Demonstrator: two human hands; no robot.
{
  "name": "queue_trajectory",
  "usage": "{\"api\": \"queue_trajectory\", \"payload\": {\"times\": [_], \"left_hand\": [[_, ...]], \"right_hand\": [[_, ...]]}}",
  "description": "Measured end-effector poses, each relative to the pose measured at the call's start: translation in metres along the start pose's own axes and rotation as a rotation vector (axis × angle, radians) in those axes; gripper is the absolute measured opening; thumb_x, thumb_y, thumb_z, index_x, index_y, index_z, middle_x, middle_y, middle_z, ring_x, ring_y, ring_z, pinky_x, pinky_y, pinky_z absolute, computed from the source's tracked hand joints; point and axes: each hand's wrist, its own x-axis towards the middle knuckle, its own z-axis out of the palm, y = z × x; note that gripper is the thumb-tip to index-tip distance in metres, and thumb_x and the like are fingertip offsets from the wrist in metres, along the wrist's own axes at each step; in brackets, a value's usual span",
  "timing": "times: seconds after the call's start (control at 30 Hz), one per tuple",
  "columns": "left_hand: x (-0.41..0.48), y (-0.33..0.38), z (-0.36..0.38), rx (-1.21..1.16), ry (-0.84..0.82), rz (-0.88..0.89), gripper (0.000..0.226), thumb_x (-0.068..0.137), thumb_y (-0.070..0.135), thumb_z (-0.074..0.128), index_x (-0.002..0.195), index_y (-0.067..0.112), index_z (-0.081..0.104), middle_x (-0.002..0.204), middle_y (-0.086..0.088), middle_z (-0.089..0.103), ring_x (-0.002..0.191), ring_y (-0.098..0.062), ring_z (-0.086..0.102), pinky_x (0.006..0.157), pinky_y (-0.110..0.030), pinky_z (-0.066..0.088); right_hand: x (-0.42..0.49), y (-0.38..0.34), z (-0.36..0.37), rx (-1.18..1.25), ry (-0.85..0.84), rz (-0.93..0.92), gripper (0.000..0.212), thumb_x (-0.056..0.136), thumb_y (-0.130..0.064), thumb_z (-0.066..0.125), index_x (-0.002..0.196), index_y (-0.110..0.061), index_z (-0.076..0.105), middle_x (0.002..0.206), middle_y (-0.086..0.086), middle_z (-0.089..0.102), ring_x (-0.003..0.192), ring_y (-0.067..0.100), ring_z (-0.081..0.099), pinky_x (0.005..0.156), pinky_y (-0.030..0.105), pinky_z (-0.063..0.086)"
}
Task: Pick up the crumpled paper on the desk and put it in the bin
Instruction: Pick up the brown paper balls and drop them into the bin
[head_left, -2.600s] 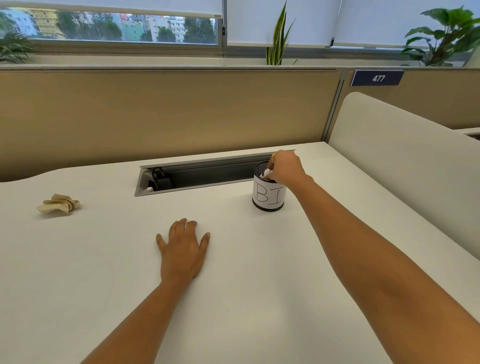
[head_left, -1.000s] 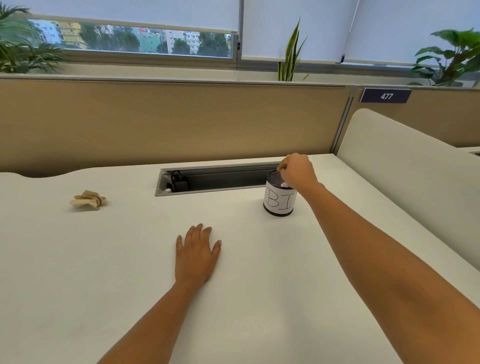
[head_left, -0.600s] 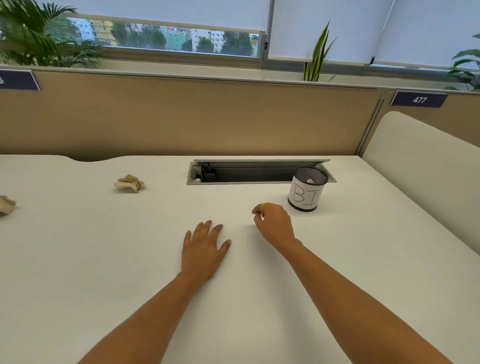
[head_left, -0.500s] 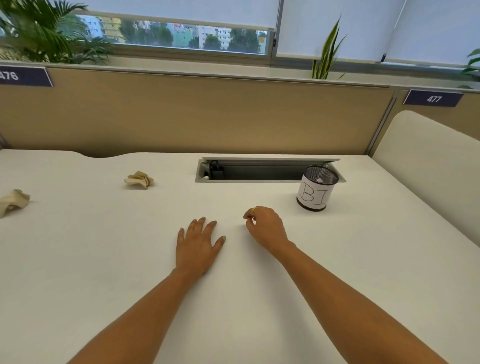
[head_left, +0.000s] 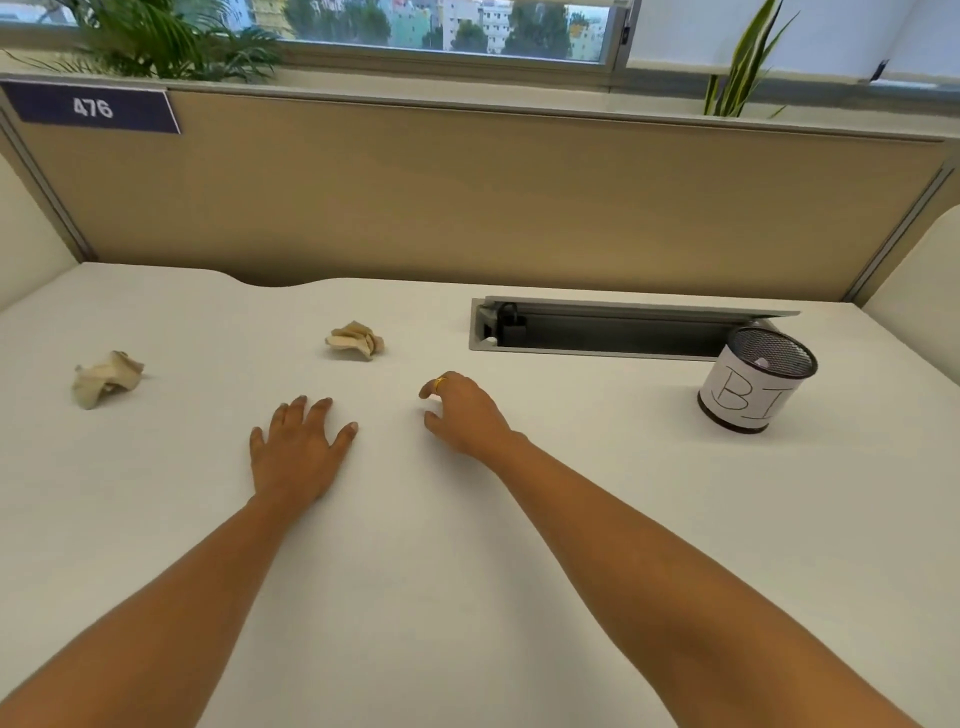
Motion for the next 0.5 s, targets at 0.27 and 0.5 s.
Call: {"api": "queue_trajectory", "payload": {"times": [0.27,0.5], "left_hand": [[0.019,-0.019,0.002,-0.031,0.065,-0.002,0.054,0.092,0.048,0.036,0.139,0.022,0.031,0.152,-0.006,0.027,0.143,-0.023,0.017,0.115,-0.051,0.011],[0.02,-0.02,0.005,-0.039,0.102,0.01,0.054,0.092,0.049,0.036,0.139,0.022,0.032,0.151,-0.005,0.028,0.143,-0.022,0.017,0.115,-0.05,0.011]], "right_hand": [[0.072,-0.043,0.029,-0.117,-0.035,-0.07,0.054,0.089,-0.019,0.056,0.137,-0.006,0.035,0.144,0.013,0.029,0.129,0.033,0.034,0.099,0.043,0.042],[0.111,-0.057,0.054,-0.247,0.037,-0.074,0.054,0.093,-0.024,0.052,0.142,-0.022,0.03,0.158,0.01,-0.001,0.145,0.031,0.0,0.112,0.058,0.017]]}}
